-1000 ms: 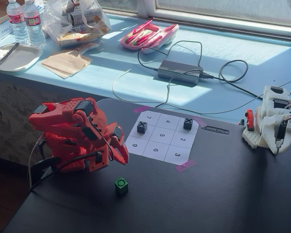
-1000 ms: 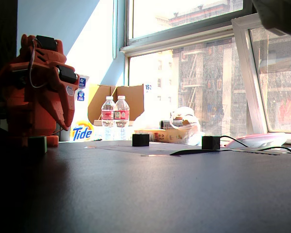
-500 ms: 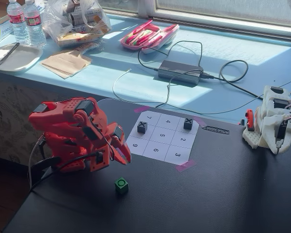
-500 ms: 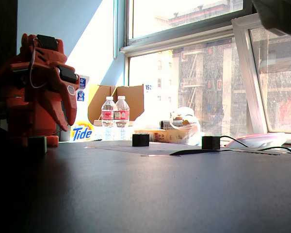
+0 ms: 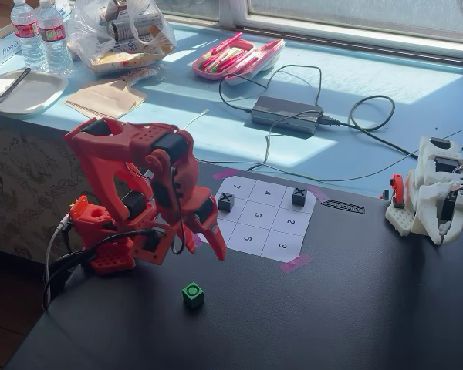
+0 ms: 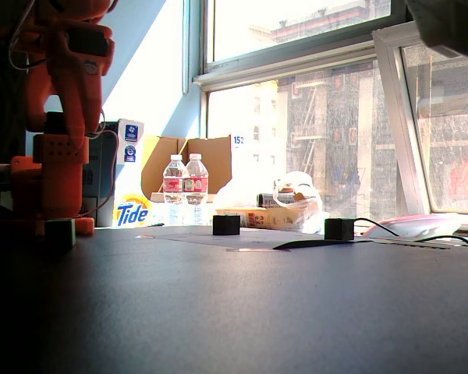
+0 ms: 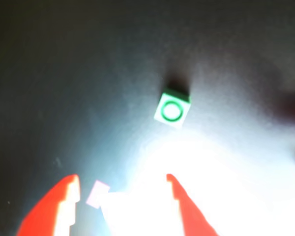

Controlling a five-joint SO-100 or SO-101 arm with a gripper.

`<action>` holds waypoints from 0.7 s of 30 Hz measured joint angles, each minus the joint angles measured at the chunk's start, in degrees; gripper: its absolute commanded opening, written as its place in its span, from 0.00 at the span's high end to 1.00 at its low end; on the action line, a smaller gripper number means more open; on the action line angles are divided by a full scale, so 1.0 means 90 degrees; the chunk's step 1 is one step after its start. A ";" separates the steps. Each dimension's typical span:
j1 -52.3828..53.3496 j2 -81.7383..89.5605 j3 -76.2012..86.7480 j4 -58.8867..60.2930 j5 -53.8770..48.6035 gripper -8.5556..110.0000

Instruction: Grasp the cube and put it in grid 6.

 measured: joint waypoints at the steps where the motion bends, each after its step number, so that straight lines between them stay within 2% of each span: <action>1: 0.0107 -0.0107 0.0283 -0.0371 -0.0039 0.69; 10: 0.0225 -0.0430 0.1719 -0.1270 -0.0127 0.69; 21: 0.0332 -0.1299 0.2061 -0.2451 -0.0010 0.73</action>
